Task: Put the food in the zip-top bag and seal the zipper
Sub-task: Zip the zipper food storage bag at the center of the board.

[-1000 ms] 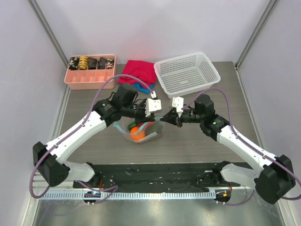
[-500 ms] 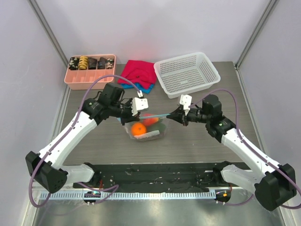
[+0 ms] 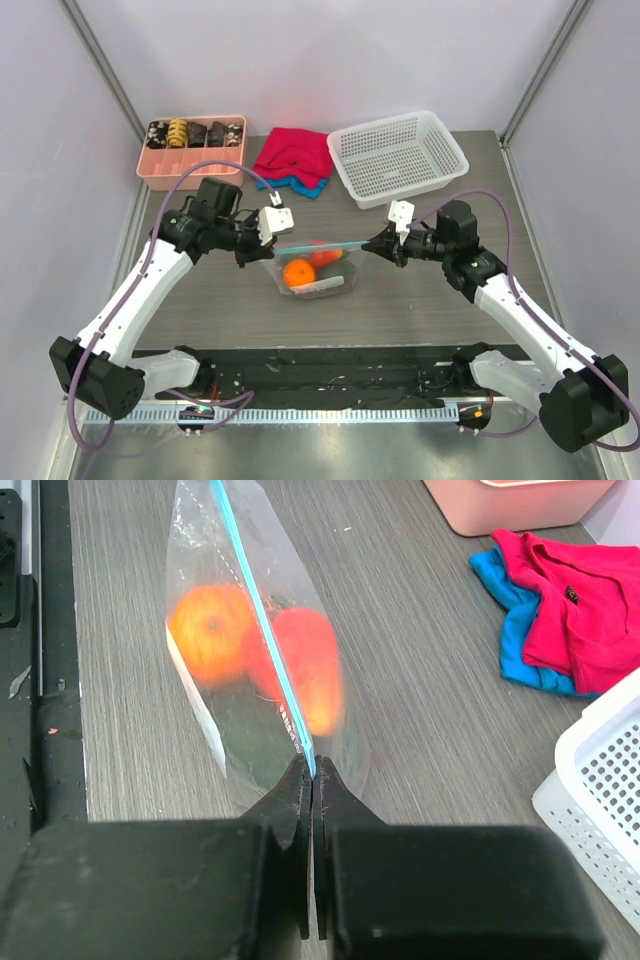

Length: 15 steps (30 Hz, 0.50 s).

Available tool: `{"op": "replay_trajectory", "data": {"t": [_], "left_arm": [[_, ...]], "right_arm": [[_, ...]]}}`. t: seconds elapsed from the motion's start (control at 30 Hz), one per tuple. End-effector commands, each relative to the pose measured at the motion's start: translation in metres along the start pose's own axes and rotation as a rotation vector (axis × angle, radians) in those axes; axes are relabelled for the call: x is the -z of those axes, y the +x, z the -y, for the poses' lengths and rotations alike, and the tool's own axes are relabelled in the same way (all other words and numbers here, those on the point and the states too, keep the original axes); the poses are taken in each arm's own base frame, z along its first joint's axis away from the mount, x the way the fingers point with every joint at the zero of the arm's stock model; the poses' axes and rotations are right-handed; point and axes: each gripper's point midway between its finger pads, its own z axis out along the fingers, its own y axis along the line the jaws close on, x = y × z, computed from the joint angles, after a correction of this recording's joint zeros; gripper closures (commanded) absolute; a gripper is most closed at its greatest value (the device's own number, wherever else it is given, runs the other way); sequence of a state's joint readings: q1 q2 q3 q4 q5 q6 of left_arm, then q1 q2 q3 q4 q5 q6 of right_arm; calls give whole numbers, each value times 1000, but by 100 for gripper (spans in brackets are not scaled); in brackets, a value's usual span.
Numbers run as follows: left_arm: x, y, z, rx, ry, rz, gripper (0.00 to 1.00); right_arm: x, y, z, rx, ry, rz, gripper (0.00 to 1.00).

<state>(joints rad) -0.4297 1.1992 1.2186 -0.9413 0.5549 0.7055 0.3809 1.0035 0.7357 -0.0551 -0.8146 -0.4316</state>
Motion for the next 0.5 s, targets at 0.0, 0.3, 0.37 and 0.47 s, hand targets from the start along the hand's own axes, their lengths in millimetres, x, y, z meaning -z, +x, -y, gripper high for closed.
{"op": "replay_trajectory", "data": {"t": [0.0,0.3,0.37,0.47], "left_arm": [[23,36,-1,42,-51,-136,100],[28,49,-4,70,-58,-158,98],[29,51,-4,72,-61,-163,97],[31,56,-5,79,-66,-171,97]], "right_arm": [[11,-5,18,55,85,1,99],[8,-4,23,53,90,-2,99],[8,-3,22,57,87,-3,99],[8,-3,23,62,88,-4,99]]}}
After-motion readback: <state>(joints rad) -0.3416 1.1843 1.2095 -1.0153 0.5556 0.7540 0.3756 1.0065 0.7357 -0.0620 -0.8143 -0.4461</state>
